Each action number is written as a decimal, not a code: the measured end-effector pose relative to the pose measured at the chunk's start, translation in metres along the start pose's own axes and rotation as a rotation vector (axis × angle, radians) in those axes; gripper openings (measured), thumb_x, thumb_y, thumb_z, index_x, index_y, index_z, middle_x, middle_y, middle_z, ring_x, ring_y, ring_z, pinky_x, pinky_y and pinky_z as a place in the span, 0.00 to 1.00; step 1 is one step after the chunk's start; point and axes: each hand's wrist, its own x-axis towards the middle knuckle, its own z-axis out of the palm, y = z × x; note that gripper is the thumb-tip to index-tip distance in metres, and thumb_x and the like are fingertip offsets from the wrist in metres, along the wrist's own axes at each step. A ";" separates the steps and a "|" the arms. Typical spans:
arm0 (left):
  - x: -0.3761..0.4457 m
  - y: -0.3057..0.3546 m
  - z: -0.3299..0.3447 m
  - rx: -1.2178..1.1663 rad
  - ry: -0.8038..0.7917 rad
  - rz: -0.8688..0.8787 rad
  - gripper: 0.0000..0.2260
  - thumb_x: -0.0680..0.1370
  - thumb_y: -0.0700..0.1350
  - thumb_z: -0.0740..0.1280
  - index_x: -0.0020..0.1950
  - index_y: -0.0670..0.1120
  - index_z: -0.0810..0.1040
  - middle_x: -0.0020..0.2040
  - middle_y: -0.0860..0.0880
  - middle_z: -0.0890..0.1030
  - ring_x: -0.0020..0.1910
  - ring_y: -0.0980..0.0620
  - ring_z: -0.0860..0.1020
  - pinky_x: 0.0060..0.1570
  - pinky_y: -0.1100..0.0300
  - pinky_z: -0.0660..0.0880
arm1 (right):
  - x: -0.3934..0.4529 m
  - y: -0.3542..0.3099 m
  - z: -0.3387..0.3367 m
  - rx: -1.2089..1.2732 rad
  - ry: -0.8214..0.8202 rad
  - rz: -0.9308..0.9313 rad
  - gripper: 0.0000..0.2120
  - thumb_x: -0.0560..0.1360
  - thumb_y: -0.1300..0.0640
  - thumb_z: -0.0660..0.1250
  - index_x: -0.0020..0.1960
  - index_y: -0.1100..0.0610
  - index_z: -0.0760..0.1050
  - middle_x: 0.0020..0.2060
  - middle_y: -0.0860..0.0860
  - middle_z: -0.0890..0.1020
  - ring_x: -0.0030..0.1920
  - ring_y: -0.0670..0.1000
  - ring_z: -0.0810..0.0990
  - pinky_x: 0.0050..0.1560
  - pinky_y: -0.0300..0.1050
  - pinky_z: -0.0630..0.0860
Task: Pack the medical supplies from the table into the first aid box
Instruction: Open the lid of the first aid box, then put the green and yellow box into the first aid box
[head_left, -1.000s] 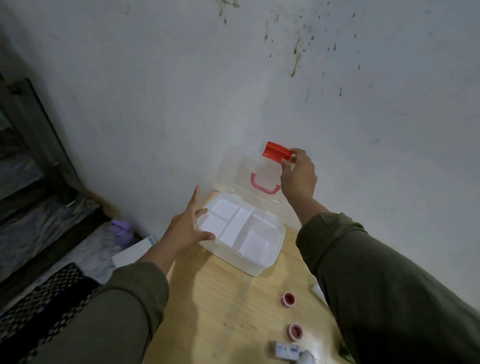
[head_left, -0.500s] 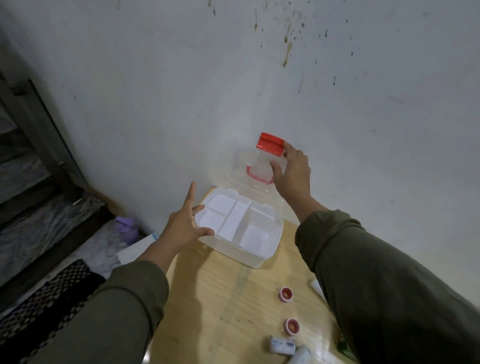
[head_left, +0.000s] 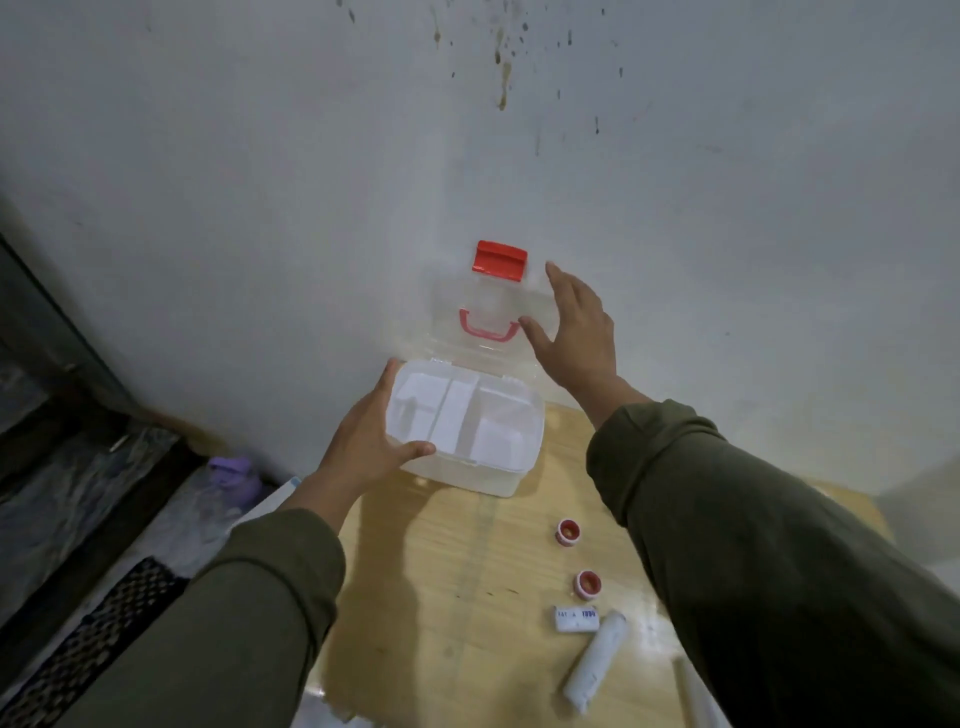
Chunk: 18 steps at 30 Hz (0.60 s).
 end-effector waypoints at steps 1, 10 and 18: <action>-0.001 0.002 -0.002 0.011 -0.005 0.019 0.50 0.67 0.51 0.77 0.77 0.55 0.44 0.75 0.48 0.63 0.73 0.45 0.63 0.67 0.51 0.64 | -0.007 0.001 -0.004 -0.006 0.007 0.013 0.32 0.76 0.43 0.62 0.75 0.49 0.53 0.73 0.52 0.63 0.74 0.54 0.60 0.72 0.54 0.59; -0.022 0.032 -0.005 0.066 -0.096 0.205 0.49 0.67 0.54 0.76 0.77 0.55 0.47 0.76 0.50 0.59 0.74 0.46 0.60 0.69 0.45 0.64 | -0.095 0.002 -0.044 -0.051 0.024 0.191 0.31 0.76 0.47 0.63 0.75 0.47 0.53 0.74 0.53 0.61 0.74 0.54 0.58 0.72 0.54 0.59; -0.053 0.063 0.034 0.083 -0.205 0.362 0.51 0.65 0.54 0.77 0.77 0.55 0.46 0.77 0.50 0.59 0.74 0.46 0.60 0.70 0.46 0.64 | -0.179 0.025 -0.078 -0.081 0.072 0.337 0.31 0.75 0.49 0.65 0.74 0.48 0.57 0.72 0.54 0.64 0.73 0.54 0.61 0.69 0.55 0.64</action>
